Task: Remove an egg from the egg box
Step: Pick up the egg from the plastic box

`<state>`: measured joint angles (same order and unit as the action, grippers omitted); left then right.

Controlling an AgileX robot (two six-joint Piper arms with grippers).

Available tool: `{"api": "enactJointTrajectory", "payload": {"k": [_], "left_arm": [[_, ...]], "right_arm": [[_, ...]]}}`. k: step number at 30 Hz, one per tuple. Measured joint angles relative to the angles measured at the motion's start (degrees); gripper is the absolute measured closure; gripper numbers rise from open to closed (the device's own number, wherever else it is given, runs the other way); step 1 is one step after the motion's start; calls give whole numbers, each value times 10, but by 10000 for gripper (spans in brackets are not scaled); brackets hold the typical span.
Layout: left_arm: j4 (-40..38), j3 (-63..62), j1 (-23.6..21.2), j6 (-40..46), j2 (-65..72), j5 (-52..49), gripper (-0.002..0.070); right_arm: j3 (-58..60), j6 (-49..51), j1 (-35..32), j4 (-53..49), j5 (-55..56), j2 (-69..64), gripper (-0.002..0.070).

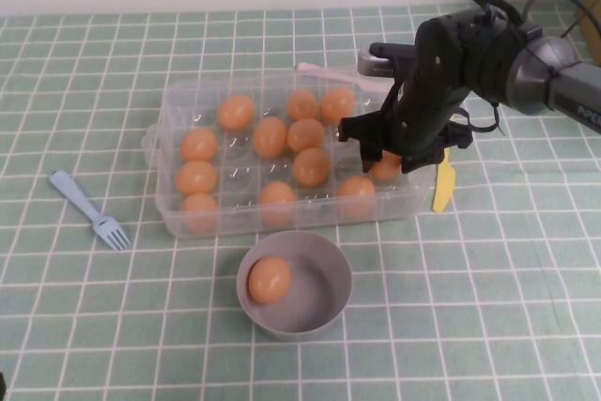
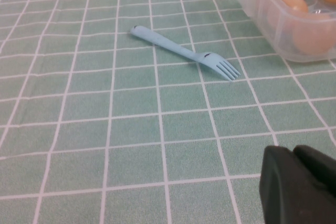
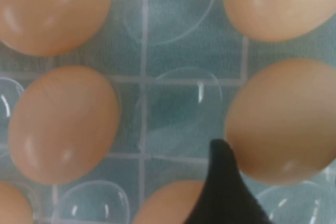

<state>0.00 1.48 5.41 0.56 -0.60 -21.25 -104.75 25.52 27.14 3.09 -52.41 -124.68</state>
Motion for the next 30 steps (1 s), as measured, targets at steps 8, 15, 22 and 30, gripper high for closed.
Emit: {"api": "enactJointTrajectory", "payload": {"k": [8, 15, 22, 30], "left_arm": [[0, 0, 0, 0, 0, 0, 678], [0, 0, 0, 0, 0, 0, 678], [0, 0, 0, 0, 0, 0, 678], [0, 0, 0, 0, 0, 0, 678]], "right_arm": [[0, 0, 0, 1, 0, 0, 326], [0, 0, 0, 6, -17, 0, 324], [-31, -32, 0, 6, -44, 0, 309], [-81, -178, 0, 6, -47, 0, 290]]}}
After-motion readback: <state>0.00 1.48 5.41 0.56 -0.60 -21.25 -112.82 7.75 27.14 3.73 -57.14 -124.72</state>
